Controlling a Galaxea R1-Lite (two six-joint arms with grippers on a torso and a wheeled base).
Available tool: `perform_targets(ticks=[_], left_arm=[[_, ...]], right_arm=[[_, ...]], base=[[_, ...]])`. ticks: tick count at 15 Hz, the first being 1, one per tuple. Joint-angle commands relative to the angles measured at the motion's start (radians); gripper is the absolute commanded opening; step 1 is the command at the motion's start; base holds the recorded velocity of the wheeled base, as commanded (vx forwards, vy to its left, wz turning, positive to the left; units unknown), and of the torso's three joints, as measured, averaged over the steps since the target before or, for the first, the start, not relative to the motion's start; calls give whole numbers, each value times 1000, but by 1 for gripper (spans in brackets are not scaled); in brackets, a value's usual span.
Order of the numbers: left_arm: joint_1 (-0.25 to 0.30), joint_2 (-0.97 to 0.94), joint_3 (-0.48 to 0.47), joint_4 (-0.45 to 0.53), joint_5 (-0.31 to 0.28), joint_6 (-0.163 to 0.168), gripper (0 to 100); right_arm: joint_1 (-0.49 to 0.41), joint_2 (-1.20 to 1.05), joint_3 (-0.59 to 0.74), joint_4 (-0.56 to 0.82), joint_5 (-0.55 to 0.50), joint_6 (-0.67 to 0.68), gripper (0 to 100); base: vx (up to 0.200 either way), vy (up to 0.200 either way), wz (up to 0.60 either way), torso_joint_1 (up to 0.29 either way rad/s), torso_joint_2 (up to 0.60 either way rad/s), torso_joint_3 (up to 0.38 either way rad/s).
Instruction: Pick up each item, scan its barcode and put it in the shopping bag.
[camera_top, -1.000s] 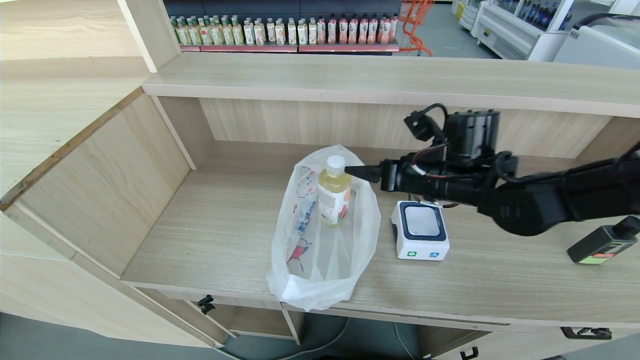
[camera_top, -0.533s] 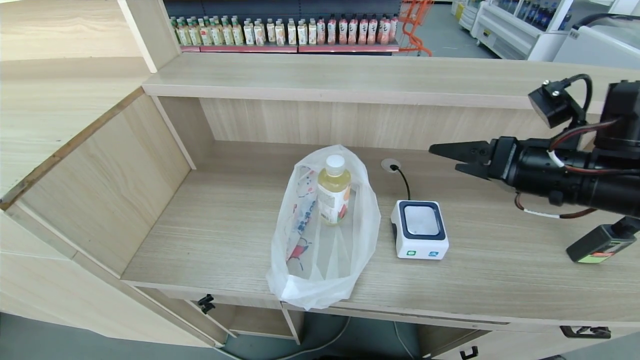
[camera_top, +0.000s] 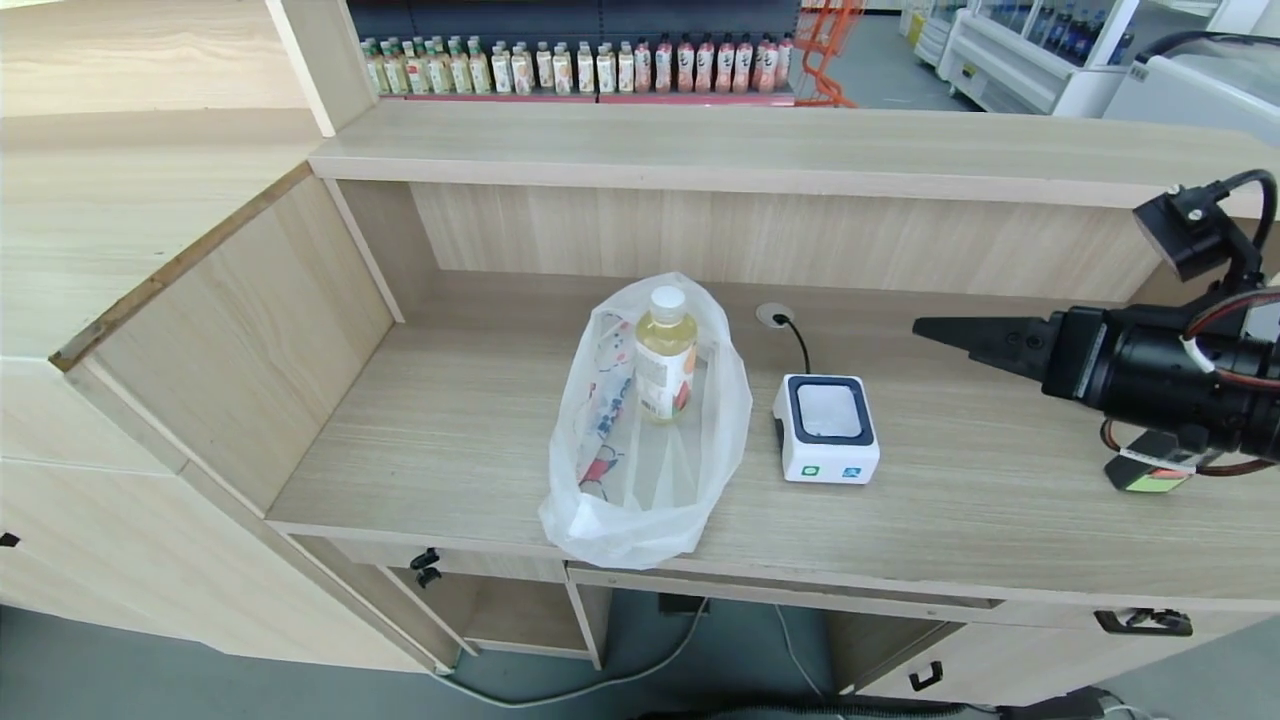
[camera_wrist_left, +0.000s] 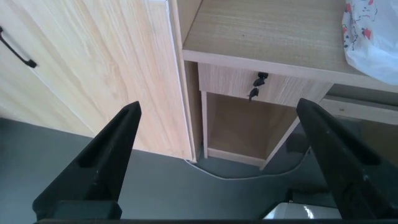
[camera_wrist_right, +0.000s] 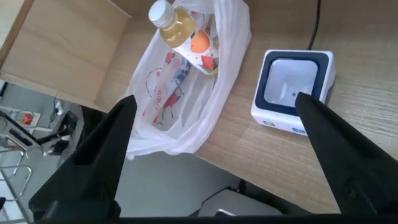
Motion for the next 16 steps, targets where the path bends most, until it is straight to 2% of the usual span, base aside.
perform_targets(ticks=[1, 3, 6, 10, 16], left_arm=[[1, 4, 0, 1, -1, 0, 100], [-1, 1, 0, 1, -1, 0, 100], [-1, 7, 0, 1, -2, 14, 100], [-1, 36, 0, 1, -2, 14, 100], [-1, 81, 0, 1, -2, 14, 100]], right_arm=[[-15, 0, 8, 4, 0, -14, 100], [-17, 1, 10, 4, -2, -19, 100], [-38, 4, 22, 82, -48, -87, 100], [-111, 11, 10, 202, -54, -225, 100], [-127, -17, -15, 415, -55, -387, 100]], base=[[0, -200, 0, -2, 2, -2], [0, -200, 0, 10, 0, 5], [0, -200, 0, 2, 4, -1], [0, -200, 0, 4, 1, 2], [0, -200, 0, 0, 3, 2]])
